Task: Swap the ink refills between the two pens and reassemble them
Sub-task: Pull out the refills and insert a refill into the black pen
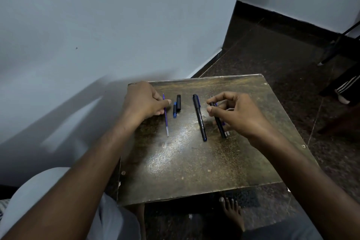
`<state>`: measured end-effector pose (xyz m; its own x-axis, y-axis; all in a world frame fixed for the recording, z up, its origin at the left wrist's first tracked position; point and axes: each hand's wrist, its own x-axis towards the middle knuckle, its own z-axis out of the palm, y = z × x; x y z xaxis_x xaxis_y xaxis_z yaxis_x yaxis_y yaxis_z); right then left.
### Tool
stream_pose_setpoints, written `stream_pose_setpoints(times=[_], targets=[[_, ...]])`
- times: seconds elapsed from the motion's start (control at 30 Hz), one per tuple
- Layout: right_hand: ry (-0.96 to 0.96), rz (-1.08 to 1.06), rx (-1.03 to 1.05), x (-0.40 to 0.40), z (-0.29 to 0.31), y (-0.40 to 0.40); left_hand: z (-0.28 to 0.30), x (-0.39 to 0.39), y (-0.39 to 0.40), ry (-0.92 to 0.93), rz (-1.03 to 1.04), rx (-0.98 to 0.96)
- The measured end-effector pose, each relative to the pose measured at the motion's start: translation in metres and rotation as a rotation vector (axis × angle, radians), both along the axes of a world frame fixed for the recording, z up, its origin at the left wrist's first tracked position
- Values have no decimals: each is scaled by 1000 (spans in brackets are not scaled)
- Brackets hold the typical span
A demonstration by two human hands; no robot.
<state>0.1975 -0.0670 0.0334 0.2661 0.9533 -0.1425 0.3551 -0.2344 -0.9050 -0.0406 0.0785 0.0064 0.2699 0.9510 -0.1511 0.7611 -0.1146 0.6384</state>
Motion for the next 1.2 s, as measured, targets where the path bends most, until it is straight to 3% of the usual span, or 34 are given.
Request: stream_pose_setpoints(times=[0.1, 0.27, 0.37, 0.47, 0.6, 0.73, 0.83, 0.97, 1.2], targets=[[5, -14, 1, 2, 0, 1, -5, 3, -1, 8, 18, 30], [46, -43, 9, 7, -1, 3, 2, 3, -3, -150, 65, -14], [121, -73, 39, 9, 2, 6, 16, 9, -12, -301, 75, 206], [197, -106, 95, 7, 4, 9, 31, 26, -32, -450, -79, 149], [286, -110, 197, -1, 7, 12, 30, 48, -52, -363, -318, 145], [283, -92, 233, -4, 10, 13, 28, 51, -55, -389, -377, 102], [168, -110, 166, 6, 9, 16, 26, 46, -49, -389, -278, 95], [-526, -73, 4, 25, -2, 17, 28, 36, -38, -428, -98, 113], [-628, -16, -132, 24, -14, 19, 32, 32, -34, -445, -46, 156]])
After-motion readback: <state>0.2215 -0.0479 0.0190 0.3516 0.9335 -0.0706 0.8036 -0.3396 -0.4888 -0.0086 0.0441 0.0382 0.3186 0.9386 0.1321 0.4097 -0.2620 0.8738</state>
